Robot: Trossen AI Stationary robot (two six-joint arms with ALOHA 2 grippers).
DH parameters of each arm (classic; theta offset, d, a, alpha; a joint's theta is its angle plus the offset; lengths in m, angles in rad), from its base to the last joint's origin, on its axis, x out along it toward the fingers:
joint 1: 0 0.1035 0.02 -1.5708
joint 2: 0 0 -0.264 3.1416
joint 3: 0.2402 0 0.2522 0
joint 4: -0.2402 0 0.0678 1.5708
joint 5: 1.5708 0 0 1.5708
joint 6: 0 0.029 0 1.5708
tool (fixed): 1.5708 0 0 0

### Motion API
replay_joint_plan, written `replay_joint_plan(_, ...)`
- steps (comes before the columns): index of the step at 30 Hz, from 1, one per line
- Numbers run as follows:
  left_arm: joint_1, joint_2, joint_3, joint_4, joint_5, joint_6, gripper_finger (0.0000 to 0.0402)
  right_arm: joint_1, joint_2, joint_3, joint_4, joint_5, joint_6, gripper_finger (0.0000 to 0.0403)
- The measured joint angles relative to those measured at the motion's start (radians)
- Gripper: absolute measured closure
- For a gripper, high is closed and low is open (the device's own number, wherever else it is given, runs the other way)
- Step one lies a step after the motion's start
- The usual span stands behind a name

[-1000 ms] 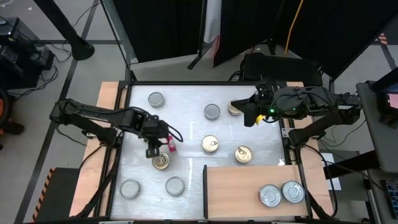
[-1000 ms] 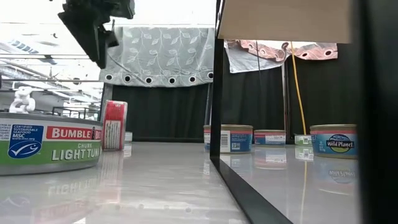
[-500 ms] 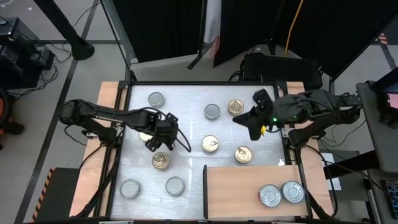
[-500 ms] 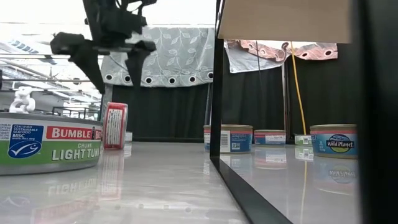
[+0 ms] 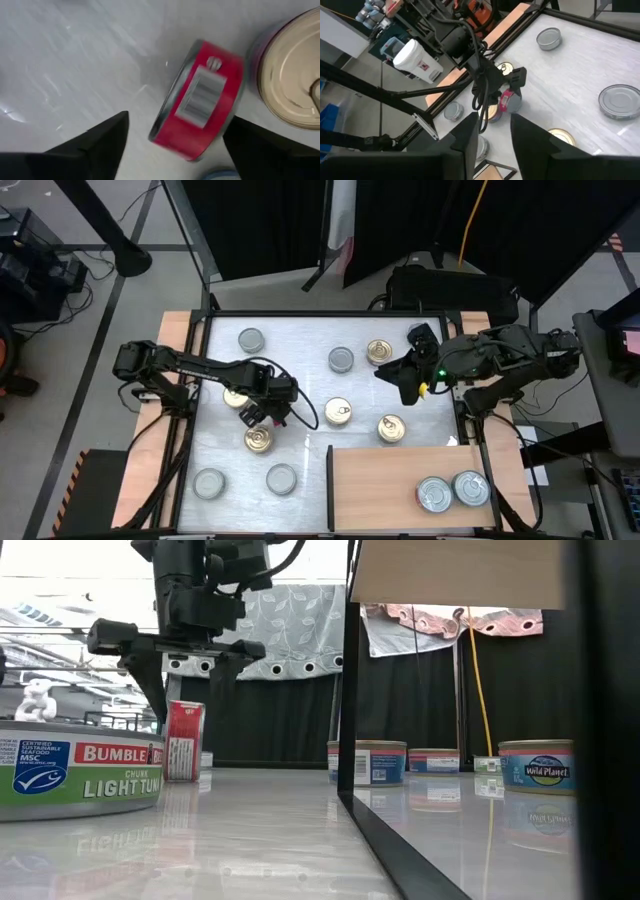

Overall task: Stack canned seafood by type on shelf
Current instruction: Stack the red tuna can on top of the other red tuna can on the shelf

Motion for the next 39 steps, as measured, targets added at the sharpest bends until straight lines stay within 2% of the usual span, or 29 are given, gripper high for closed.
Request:
replay_joint_plan(8, 0.0, -0.003, 0.0, 0.014, 0.015, -0.009, 0.0247, 0.001, -0.001, 0.0, -0.011, -0.001, -0.003, 0.0279)
replay_joint_plan(12, 0.0, -0.003, 0.001, 0.018, 0.051, -0.028, 0.0301, 0.001, -0.001, 0.0, -0.011, -0.001, -0.007, 0.028)
replay_joint_plan(19, 0.0, -0.003, 0.001, 0.01, 0.048, -0.147, 0.0332, 0.001, -0.001, 0.0, -0.027, -0.001, -0.007, 0.0279)
replay_joint_plan(23, 0.0, -0.003, 0.027, -0.044, 0.047, -0.294, 0.0334, 0.001, -0.001, 0.0, -0.06, -0.003, 0.078, 0.0279)
replay_joint_plan(25, 0.0, -0.003, 0.062, -0.096, 0.066, -0.414, 0.0334, 0.002, 0.003, 0.0, -0.101, -0.006, 0.138, 0.0279)
replay_joint_plan(27, 0.001, -0.003, 0.096, -0.128, 0.144, -0.577, 0.0334, 0.002, 0.01, 0.0, -0.154, -0.007, 0.192, 0.0279)
replay_joint_plan(29, -0.004, -0.013, 0.109, -0.082, 0.26, -0.782, 0.0334, 0.001, 0.017, 0.0, -0.191, -0.007, 0.227, 0.0279)
replay_joint_plan(31, -0.039, -0.016, 0.104, -0.002, 0.302, -0.939, 0.0334, 0.001, 0.022, 0.0, -0.206, 0.01, 0.237, 0.0279)
replay_joint_plan(36, -0.16, 0.004, 0.076, 0.175, 0.251, -1.083, 0.0353, -0.007, 0.032, 0.0, -0.174, 0.098, 0.237, 0.0279)
replay_joint_plan(39, -0.207, 0.016, 0.072, 0.202, 0.167, -1.125, 0.038, -0.008, 0.034, 0.0, -0.168, 0.102, 0.231, 0.0279)
